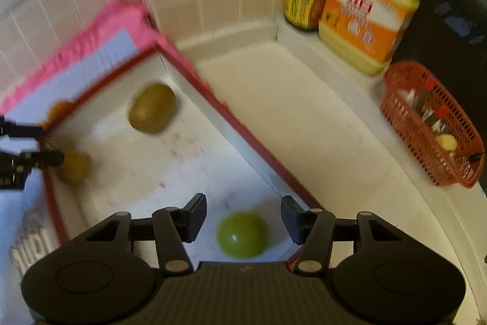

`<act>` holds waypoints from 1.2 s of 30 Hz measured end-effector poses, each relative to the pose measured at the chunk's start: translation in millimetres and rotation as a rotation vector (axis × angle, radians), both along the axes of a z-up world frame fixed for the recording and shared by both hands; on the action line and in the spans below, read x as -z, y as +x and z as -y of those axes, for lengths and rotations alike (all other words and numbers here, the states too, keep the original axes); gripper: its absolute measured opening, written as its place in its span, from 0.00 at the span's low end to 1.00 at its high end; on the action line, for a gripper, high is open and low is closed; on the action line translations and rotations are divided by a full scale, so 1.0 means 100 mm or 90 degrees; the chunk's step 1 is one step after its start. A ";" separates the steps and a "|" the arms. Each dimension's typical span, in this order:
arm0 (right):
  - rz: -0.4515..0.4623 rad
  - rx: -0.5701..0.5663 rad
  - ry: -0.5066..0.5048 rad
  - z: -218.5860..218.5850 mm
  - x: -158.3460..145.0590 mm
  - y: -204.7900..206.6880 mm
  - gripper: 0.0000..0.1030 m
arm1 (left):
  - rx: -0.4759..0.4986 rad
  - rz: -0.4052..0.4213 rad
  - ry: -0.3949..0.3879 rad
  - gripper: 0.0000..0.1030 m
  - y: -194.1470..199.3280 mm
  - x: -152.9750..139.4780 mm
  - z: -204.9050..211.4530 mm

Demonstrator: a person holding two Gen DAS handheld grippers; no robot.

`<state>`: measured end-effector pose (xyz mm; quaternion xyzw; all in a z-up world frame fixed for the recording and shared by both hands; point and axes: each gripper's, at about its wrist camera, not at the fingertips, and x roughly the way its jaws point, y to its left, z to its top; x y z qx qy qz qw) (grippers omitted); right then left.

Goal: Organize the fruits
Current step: 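Carry both fruits into the white box and open both tools to release them, then move both open tools back over the fruits on the mat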

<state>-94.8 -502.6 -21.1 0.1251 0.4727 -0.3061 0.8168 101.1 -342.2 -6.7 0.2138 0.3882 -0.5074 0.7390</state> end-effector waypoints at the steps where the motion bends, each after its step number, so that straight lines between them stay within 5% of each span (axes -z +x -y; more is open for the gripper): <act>1: 0.017 -0.004 -0.004 -0.01 -0.09 -0.03 0.56 | -0.006 0.008 -0.014 0.76 0.00 -0.10 -0.12; 5: 0.087 -0.014 -0.029 -0.12 -0.48 -0.11 0.58 | -0.067 0.051 -0.079 0.76 0.08 -0.60 -0.80; 11: 0.216 -0.052 -0.042 -0.39 -1.12 -0.04 0.66 | -0.260 0.083 -0.182 0.78 0.55 -1.28 -2.10; 18: 0.308 -0.161 -0.054 -1.23 -1.52 0.54 0.79 | -0.435 0.100 -0.134 0.79 1.01 -1.35 -3.31; 27: 0.268 -0.248 0.002 -2.20 -1.37 1.80 0.79 | -0.401 0.093 -0.122 0.79 1.25 -1.05 -3.93; 36: 0.184 -0.179 0.059 -2.33 -0.70 2.43 0.76 | -0.316 0.017 -0.055 0.79 1.63 -0.21 -3.80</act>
